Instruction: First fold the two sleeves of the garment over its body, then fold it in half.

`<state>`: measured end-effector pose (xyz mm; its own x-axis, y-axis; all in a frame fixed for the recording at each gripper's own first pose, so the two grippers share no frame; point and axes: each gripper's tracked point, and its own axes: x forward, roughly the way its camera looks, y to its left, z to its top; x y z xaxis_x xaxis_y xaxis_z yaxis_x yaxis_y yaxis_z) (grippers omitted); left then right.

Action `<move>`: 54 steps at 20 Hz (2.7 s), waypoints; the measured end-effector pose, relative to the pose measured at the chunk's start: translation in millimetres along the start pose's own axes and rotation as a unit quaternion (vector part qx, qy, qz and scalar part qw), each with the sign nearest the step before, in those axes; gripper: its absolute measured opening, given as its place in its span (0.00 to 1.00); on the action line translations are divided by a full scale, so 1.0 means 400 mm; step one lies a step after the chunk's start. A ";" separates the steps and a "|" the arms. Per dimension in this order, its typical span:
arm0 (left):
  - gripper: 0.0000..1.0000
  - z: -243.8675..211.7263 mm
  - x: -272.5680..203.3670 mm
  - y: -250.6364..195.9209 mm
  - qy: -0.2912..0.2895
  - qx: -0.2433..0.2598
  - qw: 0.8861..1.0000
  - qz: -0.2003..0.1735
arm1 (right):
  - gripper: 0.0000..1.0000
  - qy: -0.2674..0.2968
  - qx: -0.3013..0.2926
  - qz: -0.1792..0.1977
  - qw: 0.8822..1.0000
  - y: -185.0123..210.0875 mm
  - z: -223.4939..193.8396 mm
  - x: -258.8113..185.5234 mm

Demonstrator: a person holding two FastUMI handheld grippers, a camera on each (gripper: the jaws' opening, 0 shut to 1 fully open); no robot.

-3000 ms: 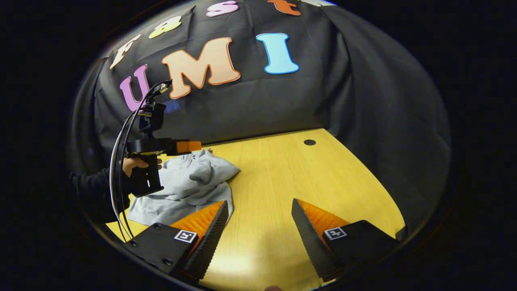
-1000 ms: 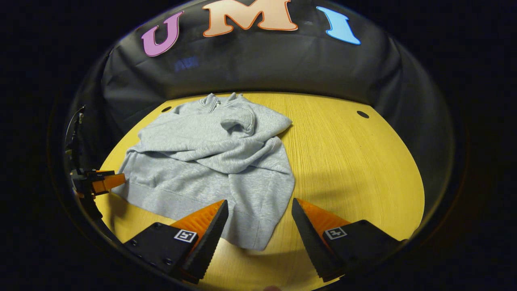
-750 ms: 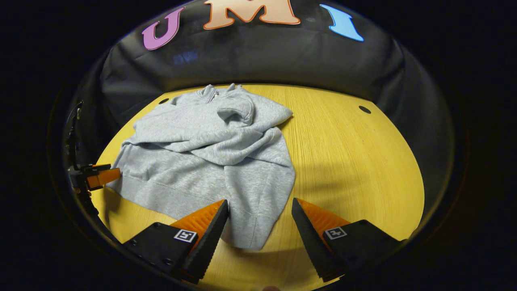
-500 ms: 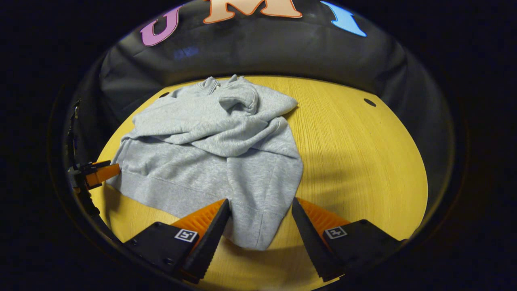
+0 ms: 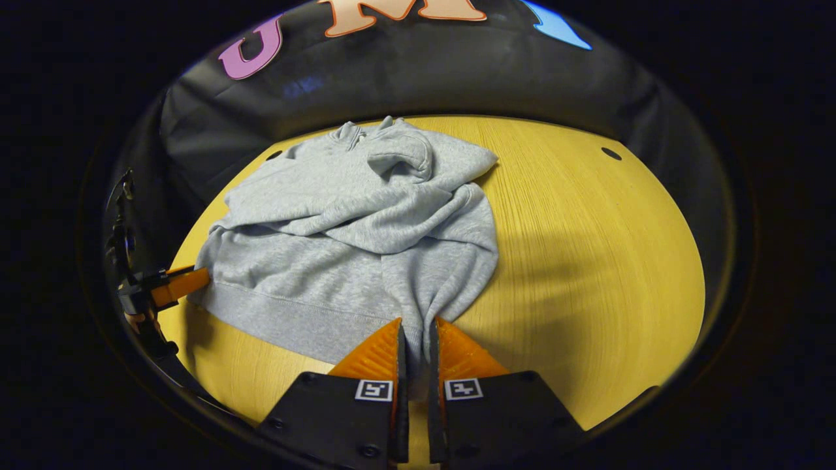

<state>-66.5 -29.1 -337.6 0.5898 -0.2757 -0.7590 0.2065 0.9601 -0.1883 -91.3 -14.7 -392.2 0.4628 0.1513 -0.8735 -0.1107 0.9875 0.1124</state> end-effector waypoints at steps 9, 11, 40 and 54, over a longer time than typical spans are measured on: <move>0.00 -0.014 -0.017 -0.022 0.043 0.004 0.999 -0.031 | 0.08 0.001 -0.008 0.022 1.000 0.014 0.019 -0.055; 0.00 -0.016 -0.020 -0.020 0.054 -0.007 0.998 -0.036 | 0.08 0.009 -0.006 0.030 0.999 0.013 0.024 -0.060; 0.00 0.362 -0.027 -0.013 -0.028 -0.115 0.990 -0.075 | 0.09 -0.044 0.243 0.158 0.956 0.062 0.444 -0.102; 0.00 0.460 0.171 0.027 0.027 -0.174 0.983 -0.056 | 0.07 0.013 0.355 0.146 0.923 0.053 0.468 0.068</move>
<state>119.6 -45.8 -277.0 0.5335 -0.3870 -0.7520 -0.0166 0.8842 -0.4668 83.4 18.6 -324.9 0.4826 0.4233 -0.7667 0.3813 0.6865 0.6191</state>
